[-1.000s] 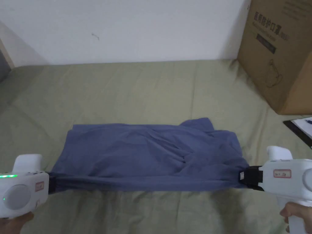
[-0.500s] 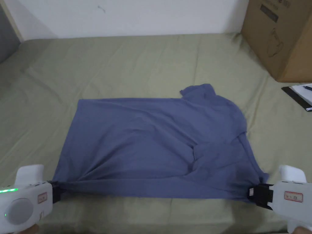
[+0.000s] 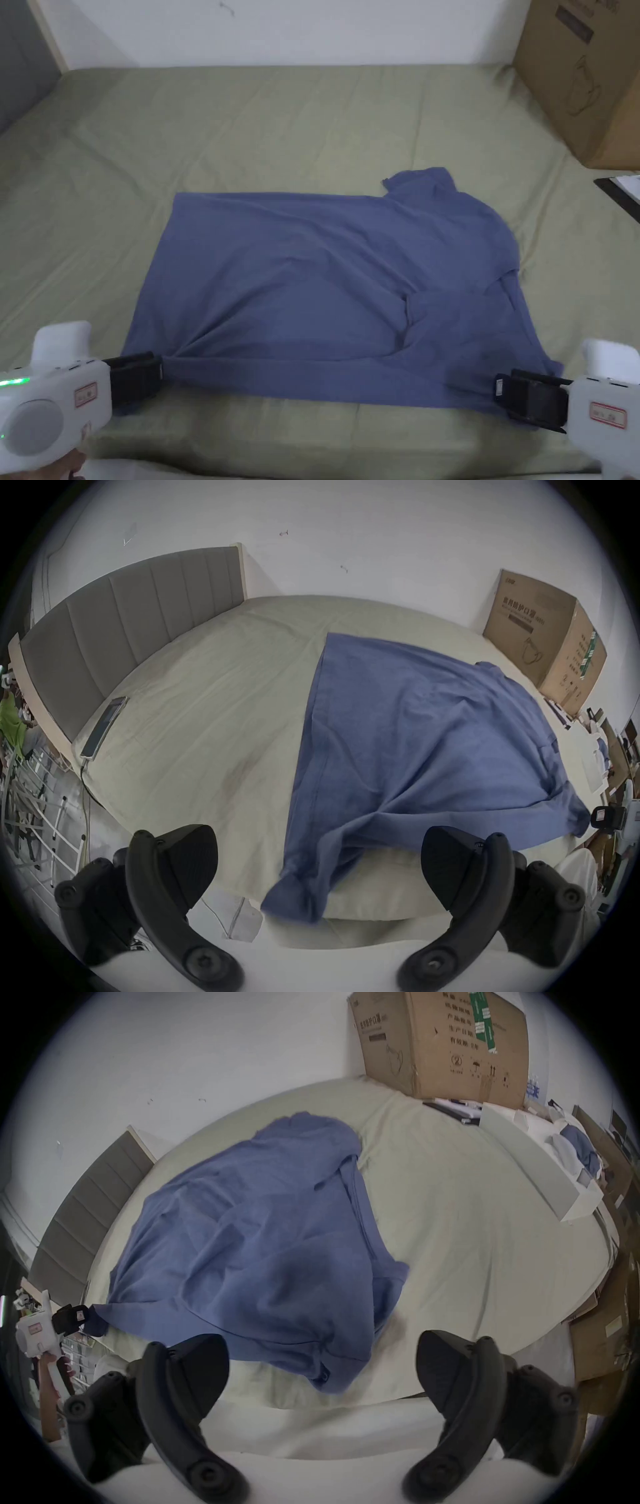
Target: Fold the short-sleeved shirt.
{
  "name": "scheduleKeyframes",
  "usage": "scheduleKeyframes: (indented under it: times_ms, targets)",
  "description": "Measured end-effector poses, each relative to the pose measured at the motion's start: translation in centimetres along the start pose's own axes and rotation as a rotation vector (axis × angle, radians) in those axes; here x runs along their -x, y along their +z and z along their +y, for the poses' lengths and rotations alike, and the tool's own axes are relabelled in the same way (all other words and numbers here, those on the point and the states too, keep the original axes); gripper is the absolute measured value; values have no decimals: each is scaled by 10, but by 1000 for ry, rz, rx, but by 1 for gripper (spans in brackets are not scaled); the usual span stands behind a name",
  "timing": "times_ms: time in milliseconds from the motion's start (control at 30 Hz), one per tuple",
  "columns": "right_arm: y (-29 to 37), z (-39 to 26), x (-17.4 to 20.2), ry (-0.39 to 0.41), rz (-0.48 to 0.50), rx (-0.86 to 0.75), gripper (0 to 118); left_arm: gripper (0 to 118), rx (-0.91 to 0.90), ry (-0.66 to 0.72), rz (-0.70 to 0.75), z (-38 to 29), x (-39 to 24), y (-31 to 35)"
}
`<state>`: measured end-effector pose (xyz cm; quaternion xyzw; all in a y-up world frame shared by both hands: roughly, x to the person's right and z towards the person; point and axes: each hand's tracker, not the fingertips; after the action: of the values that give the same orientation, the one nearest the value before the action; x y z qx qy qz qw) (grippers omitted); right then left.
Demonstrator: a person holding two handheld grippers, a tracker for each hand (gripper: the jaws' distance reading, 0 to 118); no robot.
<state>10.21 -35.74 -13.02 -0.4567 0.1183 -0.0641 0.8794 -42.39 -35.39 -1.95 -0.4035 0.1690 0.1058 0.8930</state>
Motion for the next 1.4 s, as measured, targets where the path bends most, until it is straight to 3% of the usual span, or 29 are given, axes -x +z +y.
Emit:
scheduleKeyframes:
  times_ms: [133,200,233,267,300,333,367,500,633,667,700,733,767,800,933,967,1000,1033,1067,1100,1133,1233,1300,1333,1367,1400]
  targets:
    - [23,0,6,36,6,-59,108,116,-1,-9,12,-2,-1,28]
    - [36,-1,10,46,20,-86,100,113,-48,60,-5,-6,0,44]
    - [41,-2,13,48,16,-91,85,101,-60,90,-37,-8,2,51]
    - [45,-3,15,53,12,-88,62,80,-84,118,-50,-11,4,59]
    - [50,-6,17,66,0,-96,34,51,-108,144,-47,-13,3,67]
    - [53,-9,19,78,-13,-113,9,13,-112,149,-33,-16,2,71]
    - [58,-14,21,74,-23,-128,8,4,-119,142,9,-21,0,76]
    - [66,-21,22,94,-22,-152,0,0,-116,141,43,-35,1,78]
    - [59,-16,21,98,-43,-147,0,0,-95,134,34,-36,7,62]
    - [59,-15,23,89,-43,-140,0,6,-99,128,36,-36,6,58]
    - [58,-15,23,75,-33,-135,0,29,-105,121,46,-34,6,51]
    - [57,-15,23,60,-27,-122,0,73,-80,108,40,-31,6,46]
    - [55,-16,22,49,-26,-107,0,93,-45,97,23,-30,5,39]
    - [52,-16,20,40,-27,-96,0,94,-12,88,6,-30,3,33]
    - [50,-16,15,14,-33,-75,0,90,-1,60,16,-27,-4,14]
    - [50,-16,14,11,-34,-74,0,78,31,51,37,-25,-6,10]
    - [50,-15,12,8,-38,-71,0,56,35,55,34,-24,-6,7]
    - [49,-14,11,5,-43,-66,0,23,36,60,29,-23,-5,4]
    - [47,-14,6,2,-47,-64,0,12,50,57,19,-22,-6,3]
    - [46,-14,3,0,-50,-59,0,12,49,50,17,-23,-7,1]
    - [44,-14,1,-2,-55,-49,0,1,47,42,28,-23,-11,0]
    - [34,-15,-3,13,-75,-22,3,1,56,31,5,-20,-12,3]
    - [27,-16,-6,34,-80,11,44,1,59,41,11,-17,-13,3]
    - [22,-16,-5,50,-91,39,82,1,64,45,14,-15,-11,4]
    - [17,-17,-5,70,-91,66,97,1,62,54,16,-15,-11,5]
    - [15,-17,-5,73,-82,67,100,1,53,65,20,-16,-11,8]
